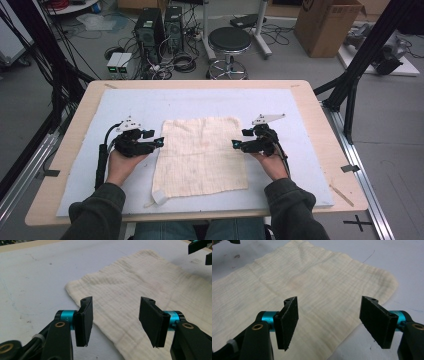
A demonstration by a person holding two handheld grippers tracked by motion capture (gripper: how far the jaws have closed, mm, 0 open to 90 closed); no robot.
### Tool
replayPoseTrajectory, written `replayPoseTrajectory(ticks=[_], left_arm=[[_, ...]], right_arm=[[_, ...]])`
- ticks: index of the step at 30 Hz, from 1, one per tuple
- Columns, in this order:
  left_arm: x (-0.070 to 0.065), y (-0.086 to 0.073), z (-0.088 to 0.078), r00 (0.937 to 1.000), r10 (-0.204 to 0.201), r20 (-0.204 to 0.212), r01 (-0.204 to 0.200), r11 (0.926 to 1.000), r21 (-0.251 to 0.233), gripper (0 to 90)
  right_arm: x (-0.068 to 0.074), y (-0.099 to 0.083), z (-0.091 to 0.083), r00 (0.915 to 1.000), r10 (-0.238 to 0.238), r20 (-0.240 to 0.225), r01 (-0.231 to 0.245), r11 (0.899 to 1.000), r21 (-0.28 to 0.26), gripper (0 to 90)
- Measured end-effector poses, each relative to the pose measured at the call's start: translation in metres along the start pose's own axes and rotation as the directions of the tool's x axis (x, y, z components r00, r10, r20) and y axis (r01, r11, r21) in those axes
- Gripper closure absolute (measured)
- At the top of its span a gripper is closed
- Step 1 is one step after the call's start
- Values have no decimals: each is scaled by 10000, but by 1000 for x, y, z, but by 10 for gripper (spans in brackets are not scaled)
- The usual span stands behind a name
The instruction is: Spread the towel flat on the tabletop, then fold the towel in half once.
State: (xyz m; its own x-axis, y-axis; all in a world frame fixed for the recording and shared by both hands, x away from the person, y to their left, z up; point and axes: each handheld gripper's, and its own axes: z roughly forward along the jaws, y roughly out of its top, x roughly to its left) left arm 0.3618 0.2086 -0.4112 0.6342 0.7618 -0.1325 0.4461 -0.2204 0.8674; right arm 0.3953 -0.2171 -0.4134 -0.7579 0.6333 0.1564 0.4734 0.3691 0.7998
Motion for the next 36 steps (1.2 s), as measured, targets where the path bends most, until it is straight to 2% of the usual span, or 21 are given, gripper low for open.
replayPoseTrajectory(ticks=[6, 13, 15, 21, 24, 26, 29, 34, 36], left_arm=[[0, 5, 1, 9998, -167, 62, 166, 9998, 124, 430], [1, 12, 1, 9999, -98, 64, 97, 9998, 144, 428], [3, 14, 3, 9998, -128, 130, 123, 9992, 376, 428], [7, 23, 7, 10000, -80, 48, 79, 9995, 312, 432], [13, 27, 14, 9997, -238, -43, 239, 9988, 437, 436], [16, 30, 17, 9994, -332, -63, 334, 9987, 385, 446], [23, 36, 22, 9986, -506, -127, 509, 9984, 252, 458], [34, 45, 31, 9968, -661, -445, 681, 9966, 460, 474], [38, 46, 36, 9949, -892, -468, 916, 9945, 515, 482]], right_arm=[[-1, 7, -1, 10000, -18, -8, 18, 10000, 58, 290], [-4, 21, -5, 9999, -122, 5, 122, 9999, -106, 285], [-5, 23, -5, 9999, -136, -22, 135, 9999, -65, 285], [-11, 32, -3, 9999, -101, -13, 101, 9999, 81, 286], [-17, 37, -1, 9999, -141, 74, 140, 9997, 207, 289], [-22, 41, 1, 9999, -49, 137, 45, 9994, 349, 291], [-30, 48, 4, 9998, 45, 206, -51, 9996, 271, 294], [-44, 59, 10, 9993, 44, 382, -57, 9994, 342, 335], [-49, 63, 13, 9988, 198, 457, -215, 9990, 384, 350]])
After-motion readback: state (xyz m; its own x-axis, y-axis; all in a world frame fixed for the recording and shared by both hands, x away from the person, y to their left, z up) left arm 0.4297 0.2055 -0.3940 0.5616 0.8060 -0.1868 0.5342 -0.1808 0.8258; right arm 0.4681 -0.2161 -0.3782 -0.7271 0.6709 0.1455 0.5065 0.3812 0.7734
